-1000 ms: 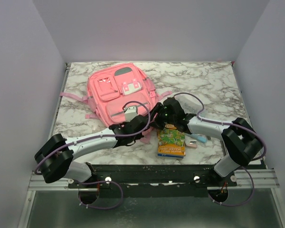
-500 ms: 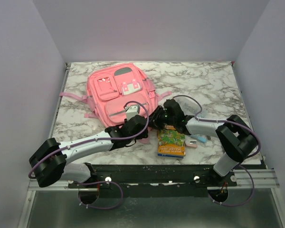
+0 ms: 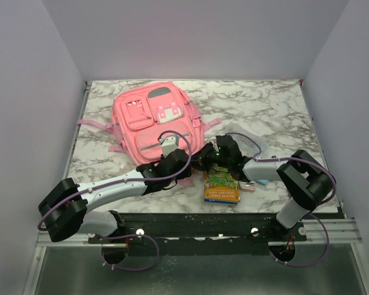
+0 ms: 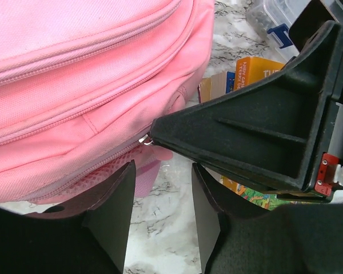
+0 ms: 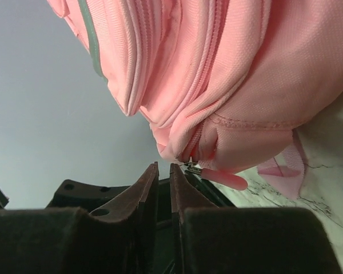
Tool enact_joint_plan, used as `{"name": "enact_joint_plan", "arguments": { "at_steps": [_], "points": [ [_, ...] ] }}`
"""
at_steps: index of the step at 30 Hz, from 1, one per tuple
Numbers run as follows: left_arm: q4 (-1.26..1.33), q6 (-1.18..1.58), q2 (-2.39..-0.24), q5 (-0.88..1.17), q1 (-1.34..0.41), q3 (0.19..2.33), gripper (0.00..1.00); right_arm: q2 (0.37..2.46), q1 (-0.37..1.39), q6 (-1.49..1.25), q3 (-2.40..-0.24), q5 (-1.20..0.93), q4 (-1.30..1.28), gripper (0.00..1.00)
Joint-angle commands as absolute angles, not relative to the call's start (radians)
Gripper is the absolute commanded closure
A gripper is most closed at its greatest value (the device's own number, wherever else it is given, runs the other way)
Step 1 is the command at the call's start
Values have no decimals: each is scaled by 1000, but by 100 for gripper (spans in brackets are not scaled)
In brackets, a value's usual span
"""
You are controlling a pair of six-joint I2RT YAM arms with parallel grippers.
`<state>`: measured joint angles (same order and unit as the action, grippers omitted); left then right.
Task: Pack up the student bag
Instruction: Unzip the student bag at the center of the board.
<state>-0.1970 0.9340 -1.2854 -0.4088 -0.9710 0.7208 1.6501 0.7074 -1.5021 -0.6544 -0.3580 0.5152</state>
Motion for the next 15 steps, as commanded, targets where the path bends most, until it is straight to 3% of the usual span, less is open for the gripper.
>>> {"name": "enact_joint_plan", "arguments": {
  "at_steps": [1,6,11,15],
  "points": [
    [-174,980,-1267,-443,-977,683,55,1646,716,-1555,-628,-433,638,82],
    [-165,1015,-1202,-429,-977,618,51,1592,703,-1349,-661,-435,474,65],
    [-109,1041,-1096,-381,-976,524,25,1467,609,-1250,-568,-348,430,36],
    [-110,1024,-1029,-364,-974,509,19,1491,542,-1129,-656,-352,303,30]
  ]
}}
